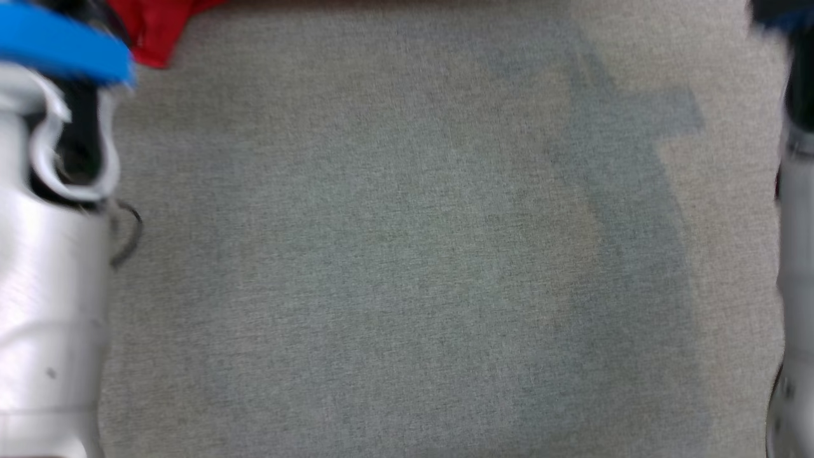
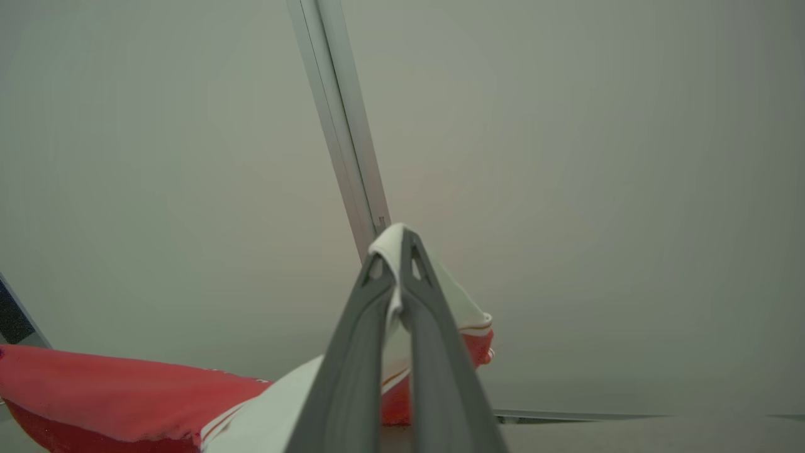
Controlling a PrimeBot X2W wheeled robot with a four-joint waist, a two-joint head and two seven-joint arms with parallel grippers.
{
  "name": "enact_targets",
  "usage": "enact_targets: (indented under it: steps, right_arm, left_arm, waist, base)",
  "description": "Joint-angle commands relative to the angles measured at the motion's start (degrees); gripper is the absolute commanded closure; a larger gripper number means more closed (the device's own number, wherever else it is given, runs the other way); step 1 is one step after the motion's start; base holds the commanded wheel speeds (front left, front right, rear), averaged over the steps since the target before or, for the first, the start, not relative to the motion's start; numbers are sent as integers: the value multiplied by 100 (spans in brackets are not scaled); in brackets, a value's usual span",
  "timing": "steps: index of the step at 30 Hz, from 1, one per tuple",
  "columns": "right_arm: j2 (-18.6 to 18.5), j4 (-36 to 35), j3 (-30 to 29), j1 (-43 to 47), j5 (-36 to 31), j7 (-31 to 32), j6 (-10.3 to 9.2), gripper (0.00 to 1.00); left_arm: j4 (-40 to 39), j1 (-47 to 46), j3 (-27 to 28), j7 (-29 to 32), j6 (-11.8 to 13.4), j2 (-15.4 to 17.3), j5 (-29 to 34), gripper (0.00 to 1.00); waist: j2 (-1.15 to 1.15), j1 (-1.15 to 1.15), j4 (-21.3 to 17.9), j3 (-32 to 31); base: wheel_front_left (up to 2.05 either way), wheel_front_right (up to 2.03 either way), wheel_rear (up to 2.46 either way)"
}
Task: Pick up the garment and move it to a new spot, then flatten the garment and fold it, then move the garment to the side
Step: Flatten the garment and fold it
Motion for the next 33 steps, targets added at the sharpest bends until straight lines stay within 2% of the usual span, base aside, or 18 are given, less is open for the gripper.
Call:
enact_targets:
  steps: [1,5,12,18,25,33]
  right_arm:
    - [-53,-108,-24,398,43,117,3,100]
    - [-118,-663,-312,1952,-94,855,3,100]
    - [372,-2329,-1057,4222,-432,2315,3,100]
    - [716,-3422,-1286,5516,-733,3357,2,100]
    - [828,-3942,-1385,6490,-909,4227,2,100]
    - [834,-3898,-1509,7178,-631,4641,2,100]
  left_arm:
    - [54,169,-108,-118,-39,12,69,100]
    - [346,1052,-655,-451,-62,74,307,100]
    - [543,2381,-1214,-699,-59,98,324,100]
    - [592,3144,-1333,-897,214,110,452,100]
    - [325,3796,-1296,-959,645,160,492,100]
    - [-143,4463,-1489,-712,1122,326,689,100]
  waist:
    - [-1,-1,15,-63]
    - [-1,-1,58,-350]
    - [-1,-1,164,-909]
    - [-1,-1,255,-1319]
    - [-1,-1,314,-1631]
    - [-1,-1,295,-1813]
  base:
    - [0,0,0]
    - [0,0,0]
    - [0,0,0]
    - [0,0,0]
    - [0,0,0]
    - [0,0,0]
